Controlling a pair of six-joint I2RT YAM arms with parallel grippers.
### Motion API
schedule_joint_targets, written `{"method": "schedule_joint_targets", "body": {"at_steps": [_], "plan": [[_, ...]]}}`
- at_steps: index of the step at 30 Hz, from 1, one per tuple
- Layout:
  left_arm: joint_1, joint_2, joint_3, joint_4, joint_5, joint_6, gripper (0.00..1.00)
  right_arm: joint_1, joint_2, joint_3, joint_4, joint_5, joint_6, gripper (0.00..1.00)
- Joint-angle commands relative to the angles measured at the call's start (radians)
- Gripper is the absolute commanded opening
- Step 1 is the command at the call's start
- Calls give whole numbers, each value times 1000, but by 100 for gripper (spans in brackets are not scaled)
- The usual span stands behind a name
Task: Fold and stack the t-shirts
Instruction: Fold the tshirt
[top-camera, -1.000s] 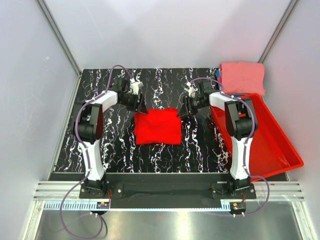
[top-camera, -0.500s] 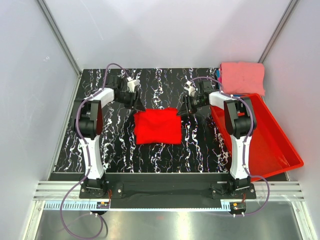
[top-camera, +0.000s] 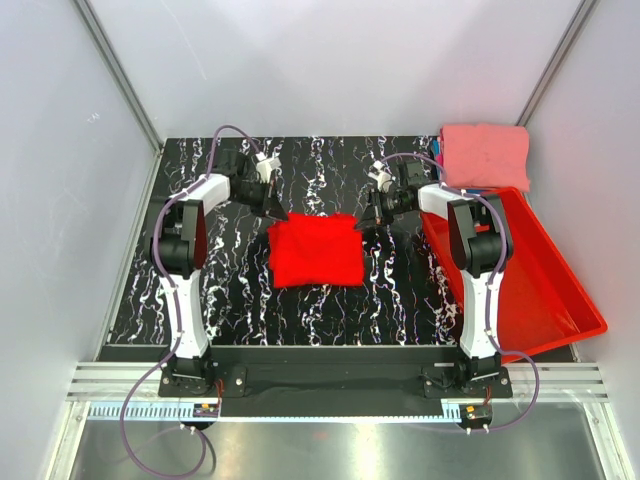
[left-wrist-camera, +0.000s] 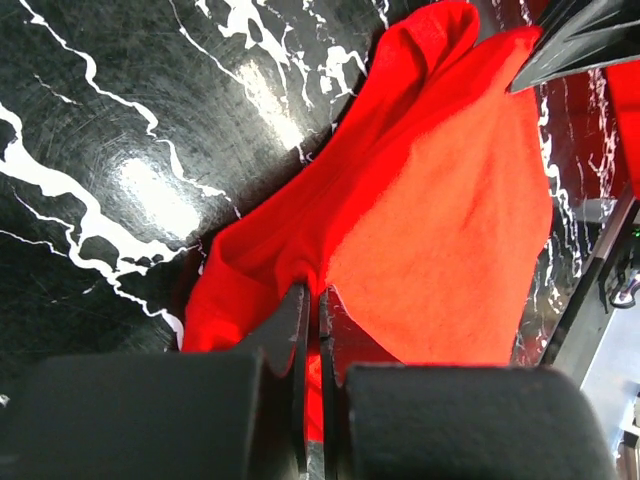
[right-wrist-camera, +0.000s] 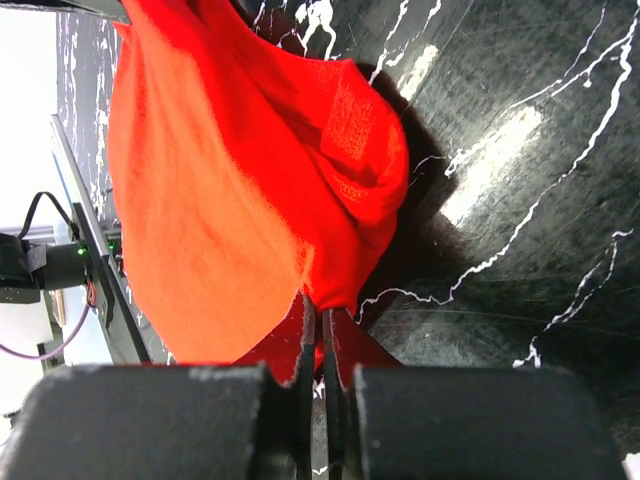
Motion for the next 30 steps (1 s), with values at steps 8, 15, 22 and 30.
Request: {"method": "schedule_joint_targets", "body": {"at_steps": [8, 15, 22, 30], "plan": [[-17, -249, -39, 67, -77, -91, 0, -6, -155, -57, 82, -50, 39, 0], [-16, -312, -93, 72, -158, -108, 0, 3, -170, -49, 116, -81, 69, 0], [-7, -357, -149, 155, -290, -226, 0, 22, -181, -38, 263, -117, 150, 2], [99, -291, -228, 293, -332, -450, 0, 60, -49, 46, 510, -81, 392, 4]]}}
